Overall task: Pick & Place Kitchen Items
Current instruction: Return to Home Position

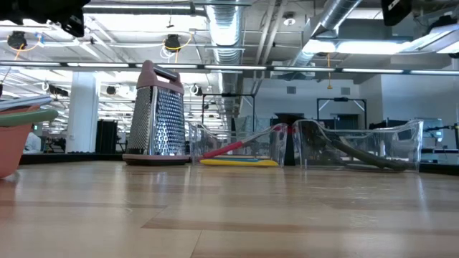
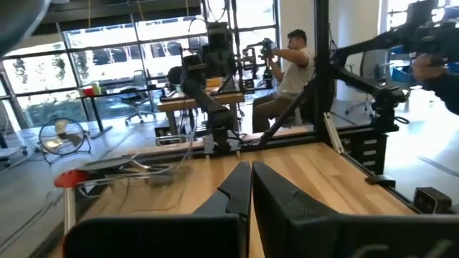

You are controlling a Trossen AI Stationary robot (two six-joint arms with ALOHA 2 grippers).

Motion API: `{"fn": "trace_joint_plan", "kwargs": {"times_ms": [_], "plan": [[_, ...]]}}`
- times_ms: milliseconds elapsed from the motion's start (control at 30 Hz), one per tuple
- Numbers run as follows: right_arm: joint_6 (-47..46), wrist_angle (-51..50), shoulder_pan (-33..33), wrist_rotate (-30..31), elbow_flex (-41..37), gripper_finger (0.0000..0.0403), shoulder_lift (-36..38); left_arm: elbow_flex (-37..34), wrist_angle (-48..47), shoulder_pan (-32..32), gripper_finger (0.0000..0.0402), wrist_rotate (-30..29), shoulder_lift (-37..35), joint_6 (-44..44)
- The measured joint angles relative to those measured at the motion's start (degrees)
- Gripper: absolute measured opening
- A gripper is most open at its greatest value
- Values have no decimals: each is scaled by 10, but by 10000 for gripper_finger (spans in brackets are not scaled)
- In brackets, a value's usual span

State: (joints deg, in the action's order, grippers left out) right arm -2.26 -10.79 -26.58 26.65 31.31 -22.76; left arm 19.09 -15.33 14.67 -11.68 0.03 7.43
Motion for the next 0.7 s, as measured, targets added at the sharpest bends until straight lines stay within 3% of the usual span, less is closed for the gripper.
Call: {"fn": "trace_joint_plan", "kwargs": {"times_ms": [100,533,700], "plan": [[20,0,0,-43,-12,1,38,0,-2,0,2,0,0,-7],[54,-18,0,-48,-58,1,219,0,-14,0,2,0,0,-8],[71,-22,0,-59,-70,1,225,-1,-23,0,2,-1,0,-8]]}}
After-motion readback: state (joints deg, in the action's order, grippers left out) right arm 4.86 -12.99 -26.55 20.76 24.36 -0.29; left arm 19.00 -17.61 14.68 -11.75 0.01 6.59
